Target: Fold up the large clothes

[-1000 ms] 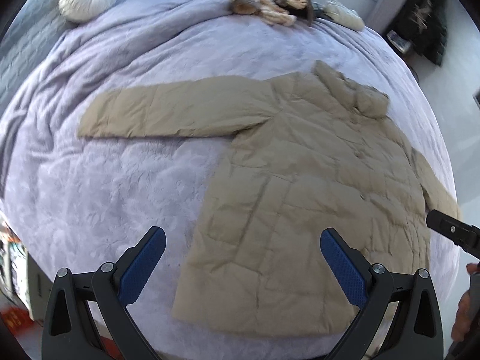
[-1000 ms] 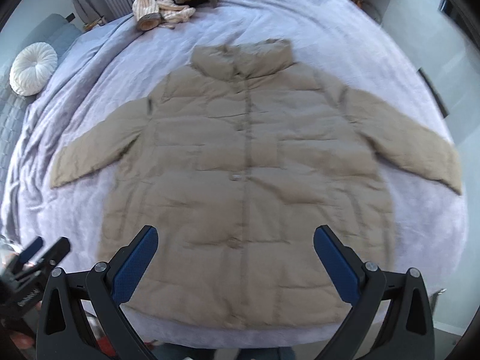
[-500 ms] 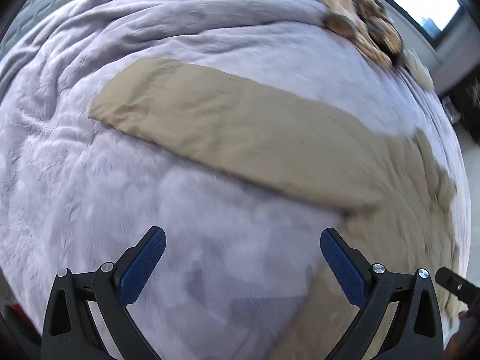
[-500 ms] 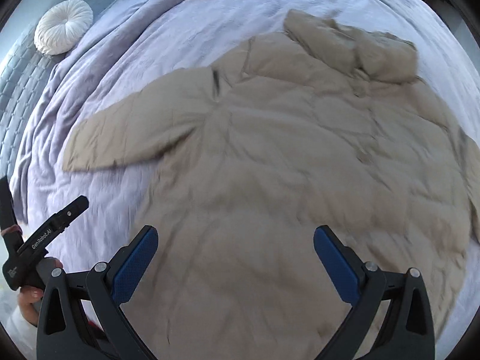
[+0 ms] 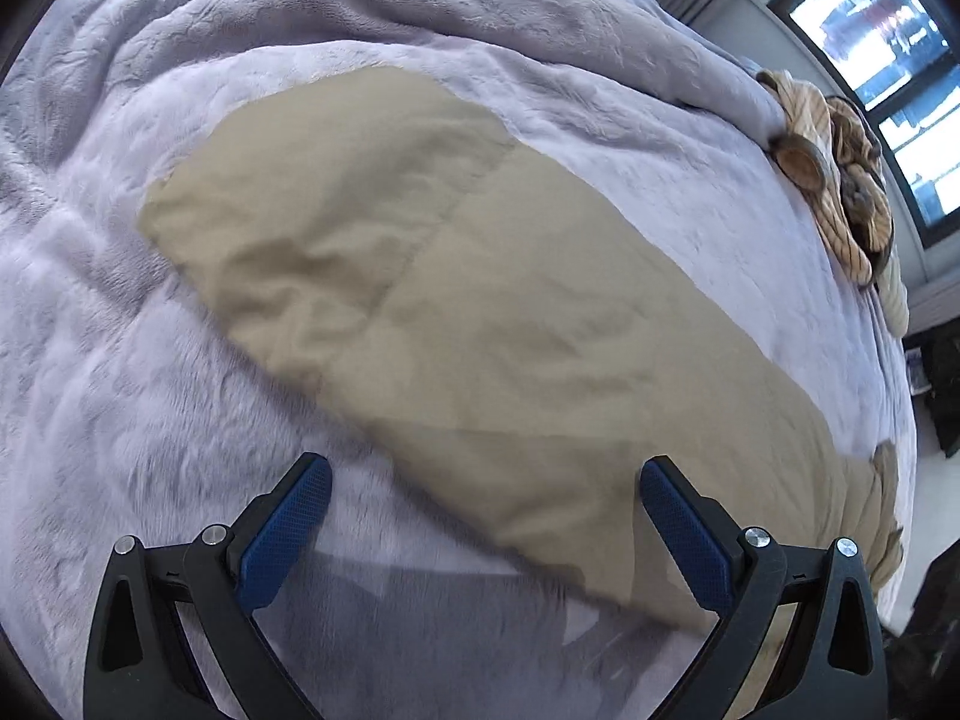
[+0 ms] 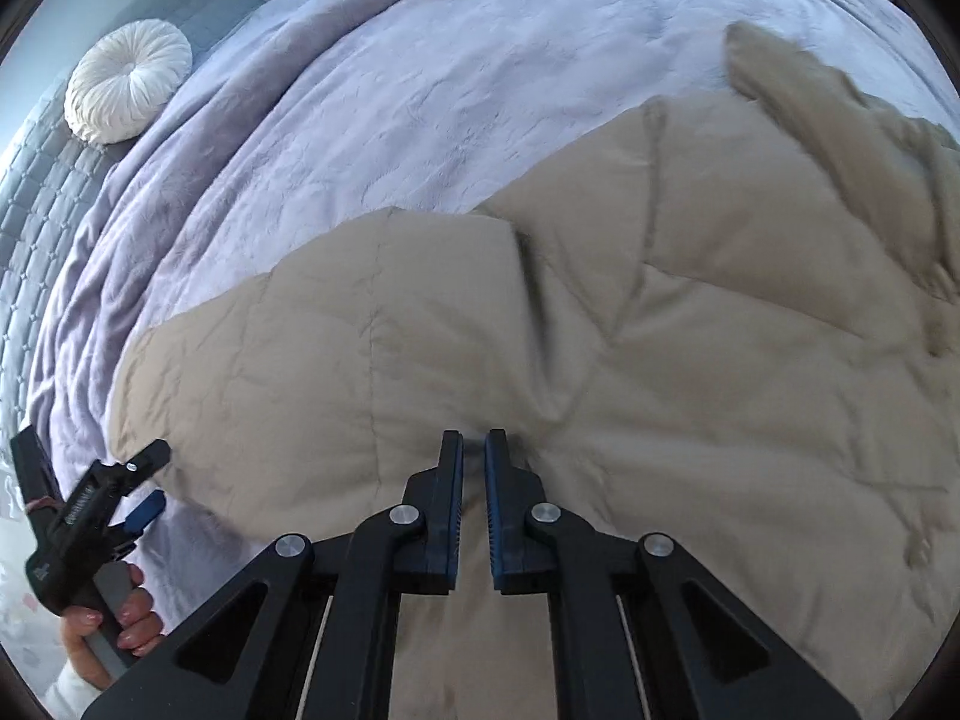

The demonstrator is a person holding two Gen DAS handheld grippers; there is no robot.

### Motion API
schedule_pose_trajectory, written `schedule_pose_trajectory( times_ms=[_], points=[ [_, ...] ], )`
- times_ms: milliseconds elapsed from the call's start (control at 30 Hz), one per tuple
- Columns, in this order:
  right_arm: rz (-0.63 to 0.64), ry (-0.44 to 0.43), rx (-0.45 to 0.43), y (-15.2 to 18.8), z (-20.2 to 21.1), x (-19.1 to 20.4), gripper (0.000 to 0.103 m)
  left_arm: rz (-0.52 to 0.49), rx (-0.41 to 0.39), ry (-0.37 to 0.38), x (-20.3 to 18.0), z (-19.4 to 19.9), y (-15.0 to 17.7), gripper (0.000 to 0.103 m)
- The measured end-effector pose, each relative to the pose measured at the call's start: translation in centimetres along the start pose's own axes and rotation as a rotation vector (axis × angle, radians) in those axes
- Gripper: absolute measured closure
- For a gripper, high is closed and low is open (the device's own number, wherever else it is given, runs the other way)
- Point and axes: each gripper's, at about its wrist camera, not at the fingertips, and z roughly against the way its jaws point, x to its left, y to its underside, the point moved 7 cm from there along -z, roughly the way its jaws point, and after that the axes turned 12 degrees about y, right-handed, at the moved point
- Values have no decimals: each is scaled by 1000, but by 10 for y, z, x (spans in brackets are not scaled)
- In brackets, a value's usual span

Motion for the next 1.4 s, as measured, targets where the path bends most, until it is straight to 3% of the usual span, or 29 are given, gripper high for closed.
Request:
schedule_pose_trajectory(
  times_ms=[200, 267, 367, 433, 467, 667, 867, 967, 1067, 1233, 1400],
  points=[
    [-8, 10, 29, 6, -20, -4, 96, 25, -46, -51, -1, -9, -17, 0],
    [-10, 1, 28, 6, -23, -4, 96, 35, -60, -58, -2, -8, -21, 9],
    [-27, -27, 31, 6, -23, -6, 96, 11, -56, -99, -2, -4, -24, 44],
    [-45, -49, 31, 8, -21, -10, 97, -21, -36, -48, -11, 0, -26, 88],
    [-56, -59, 29, 9, -22, -12, 98, -25, -28, -24, -15, 1, -26, 93],
    [-76, -100, 22, 12, -24, -15, 99, -128, -58, 110, -73, 36, -29, 93],
    [-109, -190, 29, 12, -18, -25, 99, -373, -76, 248, -188, 69, 4, 93],
    [-142, -241, 41, 13, -3, -38, 99, -477, -50, 307, -248, 70, 39, 93],
    [-159, -233, 0, 17, 22, -65, 99, -574, 18, 360, -302, 54, 85, 93],
    [-231, -109, -83, 37, 65, -156, 99, -764, 160, 382, -379, 7, 182, 93],
    [-349, 6, -103, 73, 83, -250, 99, -958, 268, 343, -403, -30, 266, 93]
  ],
)
